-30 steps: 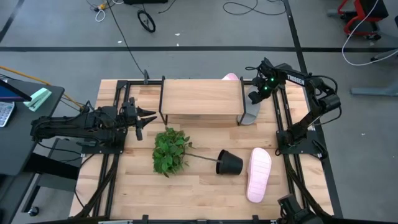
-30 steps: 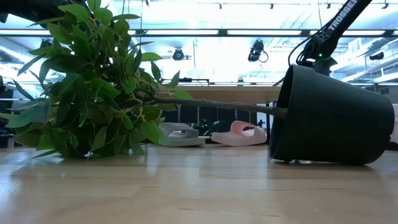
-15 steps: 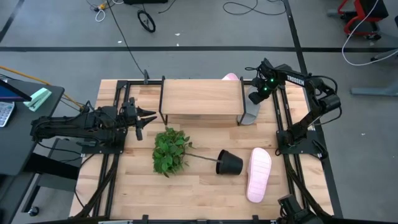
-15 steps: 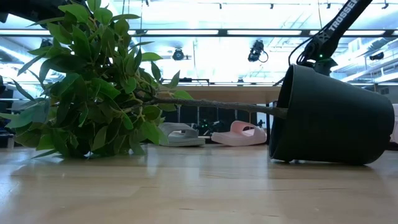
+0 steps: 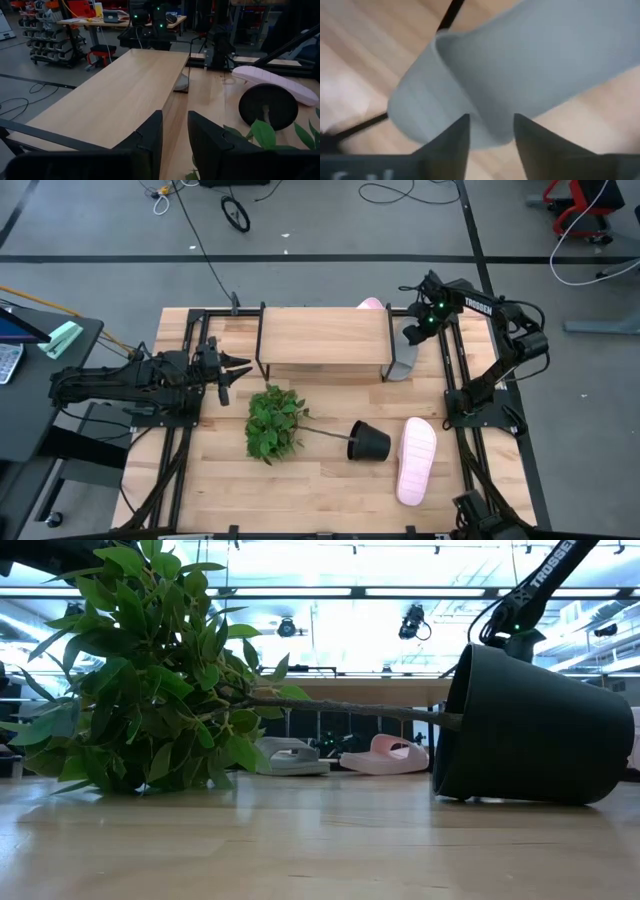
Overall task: Pick and place slides into the shelf
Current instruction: Put the right gray slide on the shelf
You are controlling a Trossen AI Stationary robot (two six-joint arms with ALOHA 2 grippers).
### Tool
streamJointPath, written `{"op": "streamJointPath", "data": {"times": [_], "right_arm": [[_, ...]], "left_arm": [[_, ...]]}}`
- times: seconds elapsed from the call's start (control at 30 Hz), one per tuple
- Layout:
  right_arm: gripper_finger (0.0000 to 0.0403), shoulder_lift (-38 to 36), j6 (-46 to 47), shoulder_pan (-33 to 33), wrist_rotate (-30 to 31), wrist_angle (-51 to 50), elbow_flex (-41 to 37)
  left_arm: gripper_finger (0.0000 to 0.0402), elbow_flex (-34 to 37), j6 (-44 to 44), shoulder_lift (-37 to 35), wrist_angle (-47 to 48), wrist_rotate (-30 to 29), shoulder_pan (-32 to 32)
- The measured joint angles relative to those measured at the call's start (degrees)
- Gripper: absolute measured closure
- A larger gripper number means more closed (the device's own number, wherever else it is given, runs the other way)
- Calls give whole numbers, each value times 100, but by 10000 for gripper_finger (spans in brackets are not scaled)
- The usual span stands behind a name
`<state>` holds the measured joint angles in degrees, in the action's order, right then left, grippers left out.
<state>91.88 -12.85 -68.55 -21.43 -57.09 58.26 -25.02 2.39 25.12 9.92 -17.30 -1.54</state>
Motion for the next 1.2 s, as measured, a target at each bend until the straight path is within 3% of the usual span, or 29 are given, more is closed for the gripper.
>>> {"op": "streamJointPath", "data": {"times": [0.3,0.47,1.03,1.2], "right_arm": [[115,-20,-13,21,12,-61,31],[84,-21,-260,237,106,-41,-27],[140,-24,-264,532,372,341,-343],[187,-17,-101,575,396,512,-341]], "left_arm": [[304,0,4,0,205,0,0],[305,0,31,0,212,0,0],[303,0,195,0,290,0,0],[301,0,197,0,286,0,0]]}}
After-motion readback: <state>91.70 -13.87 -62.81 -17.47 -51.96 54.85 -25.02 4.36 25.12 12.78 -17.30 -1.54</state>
